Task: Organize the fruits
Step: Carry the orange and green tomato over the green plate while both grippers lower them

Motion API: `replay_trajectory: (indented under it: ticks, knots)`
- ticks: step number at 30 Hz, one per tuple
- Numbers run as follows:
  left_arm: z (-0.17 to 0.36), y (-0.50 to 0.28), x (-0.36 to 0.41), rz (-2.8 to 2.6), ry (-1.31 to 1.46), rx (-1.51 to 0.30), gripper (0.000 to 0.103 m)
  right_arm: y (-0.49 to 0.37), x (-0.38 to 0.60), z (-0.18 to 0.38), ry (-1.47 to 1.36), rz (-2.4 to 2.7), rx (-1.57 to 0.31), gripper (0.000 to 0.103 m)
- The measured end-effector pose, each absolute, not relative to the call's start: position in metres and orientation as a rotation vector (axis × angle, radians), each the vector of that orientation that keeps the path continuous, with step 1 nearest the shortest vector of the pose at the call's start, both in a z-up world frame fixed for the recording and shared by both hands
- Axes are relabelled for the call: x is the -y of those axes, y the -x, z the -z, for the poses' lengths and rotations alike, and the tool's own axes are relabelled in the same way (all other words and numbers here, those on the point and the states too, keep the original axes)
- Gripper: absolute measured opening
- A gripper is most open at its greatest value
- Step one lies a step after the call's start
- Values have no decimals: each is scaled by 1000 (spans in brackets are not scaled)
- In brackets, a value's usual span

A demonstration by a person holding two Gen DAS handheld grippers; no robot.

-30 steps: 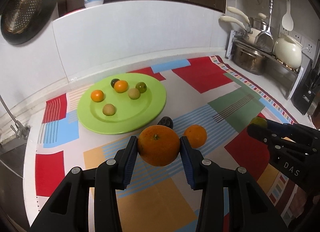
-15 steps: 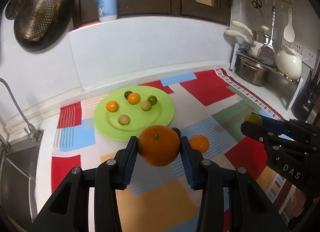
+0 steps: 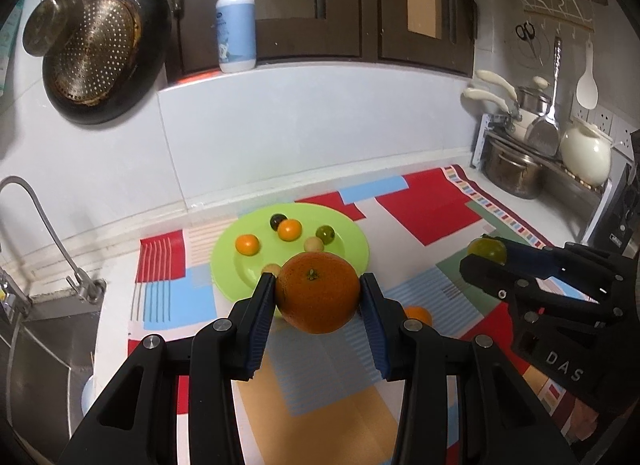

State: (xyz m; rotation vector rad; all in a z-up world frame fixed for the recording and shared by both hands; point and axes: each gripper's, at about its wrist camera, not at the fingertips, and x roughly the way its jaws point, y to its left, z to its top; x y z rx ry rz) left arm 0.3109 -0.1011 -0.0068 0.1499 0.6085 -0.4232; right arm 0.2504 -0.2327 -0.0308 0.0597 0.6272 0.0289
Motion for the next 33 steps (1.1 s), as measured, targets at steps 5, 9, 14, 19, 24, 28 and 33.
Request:
replay_trajectory:
  ticks: [5,9,14,19,24,28,33]
  knots:
    - [-2,-320,96,413,-137,-599,42,-261,225,23,-47,-51,-608,31]
    - [-8,-327,93,401,-145,-584,42,-271,220,17,-42,-58,-593,31]
    - [-13,-341,89,393,-144,-586,42,-284,216,11,-40,-66,-581,31]
    - [-17,-358,85,385,-145,-584,42,-302,212,5,-18,-70,-573,31]
    - [-19,-373,84,383,-144,-585,42,-322,211,5,-20,-86,-587,31]
    - [-18,-388,84,389,-140,-597,42,-337,211,8,-28,-96,-603,31]
    - [-11,-408,85,393,-140,-622,42,-362,211,15,-32,-118,-636,31]
